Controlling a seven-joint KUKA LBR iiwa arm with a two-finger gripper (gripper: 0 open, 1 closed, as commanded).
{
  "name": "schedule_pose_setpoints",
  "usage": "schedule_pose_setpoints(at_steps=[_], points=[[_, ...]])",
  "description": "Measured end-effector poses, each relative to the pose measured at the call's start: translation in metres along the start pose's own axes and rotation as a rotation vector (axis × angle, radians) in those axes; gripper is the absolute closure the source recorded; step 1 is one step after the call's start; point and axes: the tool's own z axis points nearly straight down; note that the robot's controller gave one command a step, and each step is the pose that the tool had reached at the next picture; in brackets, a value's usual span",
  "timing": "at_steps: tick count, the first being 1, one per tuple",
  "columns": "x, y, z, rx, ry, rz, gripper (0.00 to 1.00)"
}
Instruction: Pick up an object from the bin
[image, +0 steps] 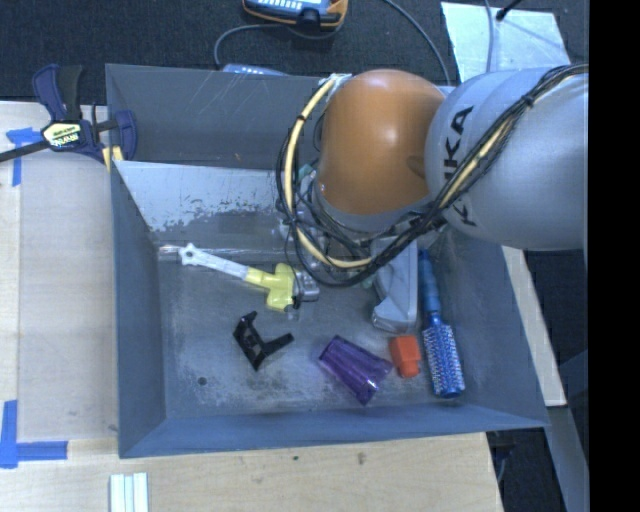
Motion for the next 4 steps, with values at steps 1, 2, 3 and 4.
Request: schedule_pose_setpoints(at_steps=[1,2,3,4], points=[[0.001,-0.006,0.060,-0.001,-0.002,-0.028,0.00],[0.008,0.033,0.115,-0.001,-0.003,-0.172,1.00],[0.008,0.033,0.115,-0.001,-0.002,-0.171,1.00],[0.016,0.039,0.086,-0.001,-0.002,-0.163,1.00]])
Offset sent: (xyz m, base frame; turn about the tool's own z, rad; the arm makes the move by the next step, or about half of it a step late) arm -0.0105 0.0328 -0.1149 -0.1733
